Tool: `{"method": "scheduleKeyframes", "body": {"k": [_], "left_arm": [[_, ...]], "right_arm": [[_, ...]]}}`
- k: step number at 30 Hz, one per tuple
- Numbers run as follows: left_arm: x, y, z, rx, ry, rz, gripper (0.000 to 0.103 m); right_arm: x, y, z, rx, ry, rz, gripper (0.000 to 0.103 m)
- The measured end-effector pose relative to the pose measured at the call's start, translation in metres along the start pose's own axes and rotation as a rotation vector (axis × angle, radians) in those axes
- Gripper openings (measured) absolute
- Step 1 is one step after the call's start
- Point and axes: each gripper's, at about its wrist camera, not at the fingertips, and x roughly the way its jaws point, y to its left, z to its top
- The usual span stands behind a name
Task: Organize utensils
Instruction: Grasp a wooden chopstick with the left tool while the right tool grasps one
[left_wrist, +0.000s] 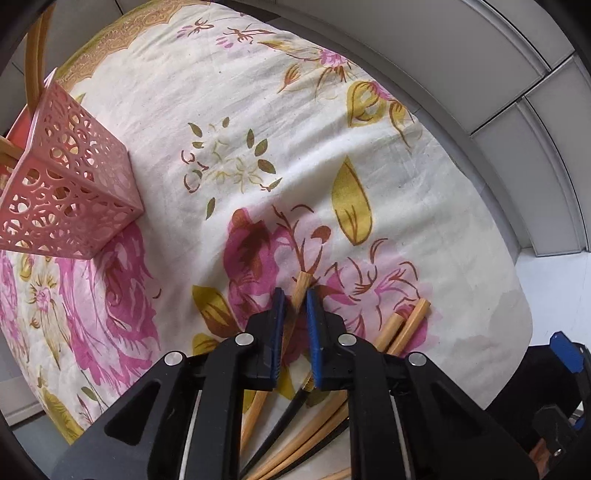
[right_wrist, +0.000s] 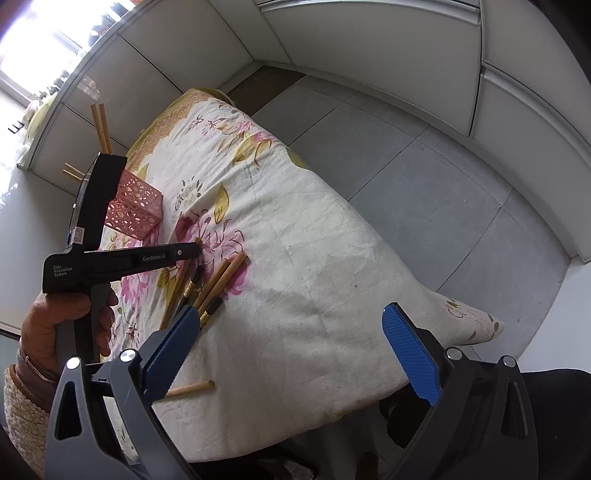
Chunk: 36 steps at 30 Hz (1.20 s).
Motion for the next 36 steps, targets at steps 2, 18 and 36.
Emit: {"method": "scheduleKeyframes", "body": {"k": [2,18,36], "left_arm": [[-0.001,-0.001,-0.006,0.056,0.0,0.038,0.015],[-0.015,0.064,-0.09,0.041,-0.158,-0.018,0.007],[-0.046,0.111,-0.129,-0.026,-0.217,0.01,0.007]], "right_arm": [[0.003,0.0,0.004,0.012,0.008,-0.003,0.096],[0.091,0.042,0.036,0.212,0.275,-0.088,0.054],[0.121,0.11,0.038,0.069,0.231,-0.293,0.012]]}}
